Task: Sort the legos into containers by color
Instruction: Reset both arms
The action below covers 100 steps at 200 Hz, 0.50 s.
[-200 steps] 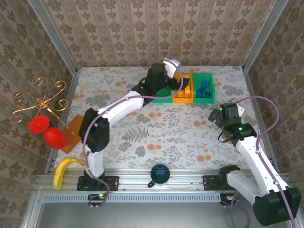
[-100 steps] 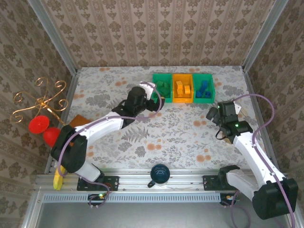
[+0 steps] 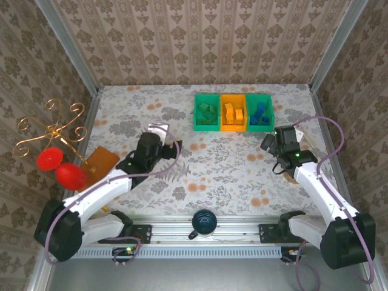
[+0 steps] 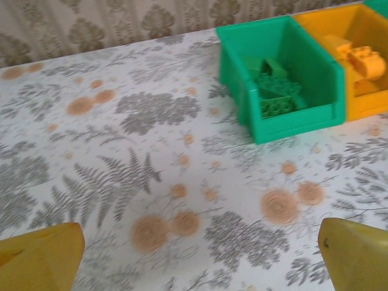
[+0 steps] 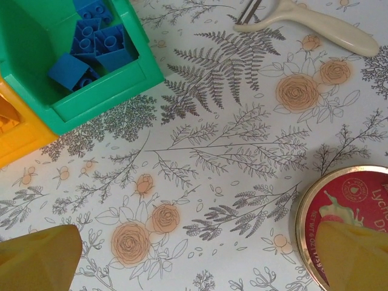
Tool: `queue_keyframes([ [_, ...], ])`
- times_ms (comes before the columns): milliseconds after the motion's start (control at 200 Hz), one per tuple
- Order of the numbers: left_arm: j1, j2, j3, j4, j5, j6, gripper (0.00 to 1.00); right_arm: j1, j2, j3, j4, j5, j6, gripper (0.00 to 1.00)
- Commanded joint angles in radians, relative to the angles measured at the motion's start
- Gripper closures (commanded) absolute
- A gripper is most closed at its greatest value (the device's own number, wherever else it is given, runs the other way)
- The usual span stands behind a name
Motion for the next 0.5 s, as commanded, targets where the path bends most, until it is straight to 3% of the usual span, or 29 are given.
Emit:
queue_keyframes([
  [0, 0.023, -0.079, -0.063, -0.066, -0.075, -0.04, 0.0, -0.004, 0.026, 0.018, 0.041, 0.017, -0.021, 0.0],
  [175, 0.081, -0.208, -0.163, -0.101, -0.121, -0.04, 0.0, -0.004, 0.064, 0.021, 0.069, 0.024, -0.036, 0.0],
  [280, 0.116, -0.294, -0.195, -0.152, -0.205, -0.029, 0.0, -0.004, 0.079, 0.023, 0.077, 0.032, -0.041, 0.0],
  [495, 0.249, -0.445, -0.25, -0.144, -0.212, 0.02, 0.0, -0.004, 0.092, 0.023, 0.102, 0.058, -0.041, 0.0],
])
